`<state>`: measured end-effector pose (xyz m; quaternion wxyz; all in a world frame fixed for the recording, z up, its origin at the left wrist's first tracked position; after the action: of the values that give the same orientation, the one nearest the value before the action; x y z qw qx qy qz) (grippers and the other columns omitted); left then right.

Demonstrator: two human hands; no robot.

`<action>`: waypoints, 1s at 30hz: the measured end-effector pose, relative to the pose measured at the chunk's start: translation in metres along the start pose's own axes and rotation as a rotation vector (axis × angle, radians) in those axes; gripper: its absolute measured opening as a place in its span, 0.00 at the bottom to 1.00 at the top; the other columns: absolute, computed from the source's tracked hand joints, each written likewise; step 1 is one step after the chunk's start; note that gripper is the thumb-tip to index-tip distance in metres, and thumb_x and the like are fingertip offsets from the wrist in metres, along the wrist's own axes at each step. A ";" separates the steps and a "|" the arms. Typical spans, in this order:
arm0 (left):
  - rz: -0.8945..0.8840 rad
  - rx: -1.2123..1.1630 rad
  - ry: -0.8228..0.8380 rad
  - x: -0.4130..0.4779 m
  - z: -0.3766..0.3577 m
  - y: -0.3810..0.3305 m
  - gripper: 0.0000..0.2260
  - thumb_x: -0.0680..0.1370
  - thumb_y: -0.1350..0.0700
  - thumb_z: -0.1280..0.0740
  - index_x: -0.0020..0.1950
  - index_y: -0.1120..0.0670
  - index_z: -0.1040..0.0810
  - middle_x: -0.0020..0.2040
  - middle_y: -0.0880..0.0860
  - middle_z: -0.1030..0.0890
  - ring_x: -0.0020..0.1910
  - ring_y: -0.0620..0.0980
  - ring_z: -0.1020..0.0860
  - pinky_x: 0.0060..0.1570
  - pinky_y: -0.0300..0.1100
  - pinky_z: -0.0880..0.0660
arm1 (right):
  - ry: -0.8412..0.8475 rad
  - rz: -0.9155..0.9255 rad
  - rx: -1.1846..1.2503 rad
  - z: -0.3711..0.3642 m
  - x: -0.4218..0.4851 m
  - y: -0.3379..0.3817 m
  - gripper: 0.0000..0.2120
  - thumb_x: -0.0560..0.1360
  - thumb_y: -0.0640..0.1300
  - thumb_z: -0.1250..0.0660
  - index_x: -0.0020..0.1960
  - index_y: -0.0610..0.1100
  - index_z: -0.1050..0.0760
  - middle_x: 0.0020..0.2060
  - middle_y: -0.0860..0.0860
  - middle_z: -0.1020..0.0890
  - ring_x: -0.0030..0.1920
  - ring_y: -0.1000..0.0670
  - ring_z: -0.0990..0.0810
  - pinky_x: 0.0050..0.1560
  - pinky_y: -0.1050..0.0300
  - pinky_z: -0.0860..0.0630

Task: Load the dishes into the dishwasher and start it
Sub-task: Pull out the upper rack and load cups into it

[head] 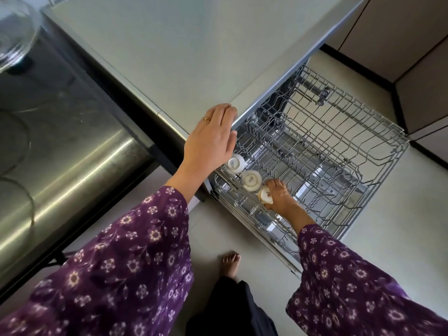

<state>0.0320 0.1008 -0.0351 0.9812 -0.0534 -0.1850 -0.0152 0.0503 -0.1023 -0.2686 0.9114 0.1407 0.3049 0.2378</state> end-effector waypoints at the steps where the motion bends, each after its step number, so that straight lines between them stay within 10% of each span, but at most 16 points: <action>1: 0.002 -0.003 -0.001 0.000 0.000 0.000 0.13 0.77 0.56 0.38 0.60 0.59 0.28 0.58 0.55 0.25 0.59 0.53 0.26 0.54 0.43 0.24 | 0.017 0.001 -0.003 0.000 0.002 0.001 0.40 0.65 0.38 0.24 0.71 0.41 0.39 0.68 0.43 0.35 0.68 0.42 0.38 0.70 0.47 0.38; 9: 0.009 -0.029 -0.012 -0.001 0.002 0.001 0.13 0.76 0.57 0.36 0.59 0.58 0.27 0.57 0.55 0.25 0.58 0.53 0.26 0.51 0.42 0.24 | 0.186 0.000 -0.177 0.003 0.000 0.005 0.42 0.63 0.32 0.25 0.71 0.50 0.38 0.68 0.44 0.36 0.70 0.37 0.39 0.67 0.34 0.36; 21: 0.000 -0.043 0.044 -0.002 -0.004 0.003 0.16 0.76 0.54 0.37 0.62 0.59 0.28 0.60 0.56 0.25 0.59 0.54 0.26 0.55 0.43 0.25 | 0.147 -0.077 -0.334 0.019 -0.018 0.014 0.40 0.68 0.38 0.27 0.73 0.46 0.44 0.70 0.44 0.36 0.69 0.39 0.36 0.62 0.43 0.29; 26: 0.007 -0.115 0.169 -0.007 0.008 0.001 0.24 0.76 0.49 0.34 0.67 0.60 0.32 0.66 0.59 0.30 0.65 0.57 0.30 0.64 0.48 0.29 | -0.145 -0.163 -0.114 0.068 -0.049 0.052 0.26 0.71 0.30 0.37 0.67 0.43 0.33 0.63 0.43 0.29 0.58 0.44 0.24 0.52 0.51 0.21; 30: 0.181 -0.147 0.142 -0.041 0.051 0.019 0.24 0.77 0.48 0.36 0.68 0.60 0.33 0.67 0.61 0.31 0.66 0.61 0.31 0.65 0.51 0.31 | -0.335 0.134 0.094 0.107 -0.083 0.126 0.11 0.75 0.36 0.38 0.55 0.42 0.25 0.51 0.48 0.21 0.46 0.52 0.22 0.50 0.53 0.20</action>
<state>-0.0235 0.1255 -0.0049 0.9825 -0.1405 -0.1082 0.0562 0.0149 -0.0511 -0.0948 0.9239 0.2409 0.1495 0.2569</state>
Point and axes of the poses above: each hand's wrist, its own x-axis towards the middle knuckle, its own z-axis out of the back of the hand, y = z × x, the point moved 6 cm from there along x, towards the middle knuckle
